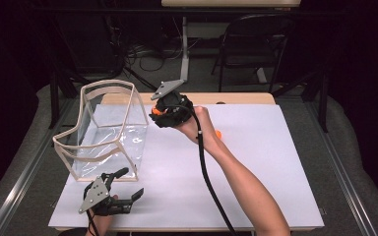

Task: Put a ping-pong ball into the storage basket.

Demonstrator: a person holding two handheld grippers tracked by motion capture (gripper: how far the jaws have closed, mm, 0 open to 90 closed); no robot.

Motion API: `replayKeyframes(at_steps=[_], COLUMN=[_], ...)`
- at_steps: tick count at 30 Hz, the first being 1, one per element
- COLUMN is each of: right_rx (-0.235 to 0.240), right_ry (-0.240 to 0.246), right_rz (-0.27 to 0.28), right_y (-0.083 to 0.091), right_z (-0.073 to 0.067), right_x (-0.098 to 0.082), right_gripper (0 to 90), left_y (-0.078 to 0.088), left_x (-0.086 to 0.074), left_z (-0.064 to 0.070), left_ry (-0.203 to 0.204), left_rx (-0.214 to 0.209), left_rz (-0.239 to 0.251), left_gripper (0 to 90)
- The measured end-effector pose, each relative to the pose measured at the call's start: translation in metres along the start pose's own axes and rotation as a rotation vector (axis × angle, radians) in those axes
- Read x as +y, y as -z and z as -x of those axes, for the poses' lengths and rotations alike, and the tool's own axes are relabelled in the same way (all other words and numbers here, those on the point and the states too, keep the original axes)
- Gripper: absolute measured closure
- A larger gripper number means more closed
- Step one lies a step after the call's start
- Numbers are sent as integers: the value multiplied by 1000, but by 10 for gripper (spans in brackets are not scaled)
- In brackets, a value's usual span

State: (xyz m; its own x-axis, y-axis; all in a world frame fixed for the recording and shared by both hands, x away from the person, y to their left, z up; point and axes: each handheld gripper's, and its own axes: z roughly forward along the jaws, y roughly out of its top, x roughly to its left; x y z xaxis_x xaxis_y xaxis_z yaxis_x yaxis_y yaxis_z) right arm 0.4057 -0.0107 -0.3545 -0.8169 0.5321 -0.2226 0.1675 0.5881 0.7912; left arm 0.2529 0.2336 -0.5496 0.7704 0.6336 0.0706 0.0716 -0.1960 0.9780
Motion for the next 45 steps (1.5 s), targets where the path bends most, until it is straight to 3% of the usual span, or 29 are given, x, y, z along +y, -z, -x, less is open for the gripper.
replayKeyframes(at_steps=[45], right_rx=[35], right_ry=[62], right_rz=[23], right_y=[-13], right_z=[-15], right_x=[43], right_gripper=[507], left_y=[0], left_x=[-1], left_z=[-1], left_ry=[5], left_rx=[-2], left_rz=[2], left_gripper=[158])
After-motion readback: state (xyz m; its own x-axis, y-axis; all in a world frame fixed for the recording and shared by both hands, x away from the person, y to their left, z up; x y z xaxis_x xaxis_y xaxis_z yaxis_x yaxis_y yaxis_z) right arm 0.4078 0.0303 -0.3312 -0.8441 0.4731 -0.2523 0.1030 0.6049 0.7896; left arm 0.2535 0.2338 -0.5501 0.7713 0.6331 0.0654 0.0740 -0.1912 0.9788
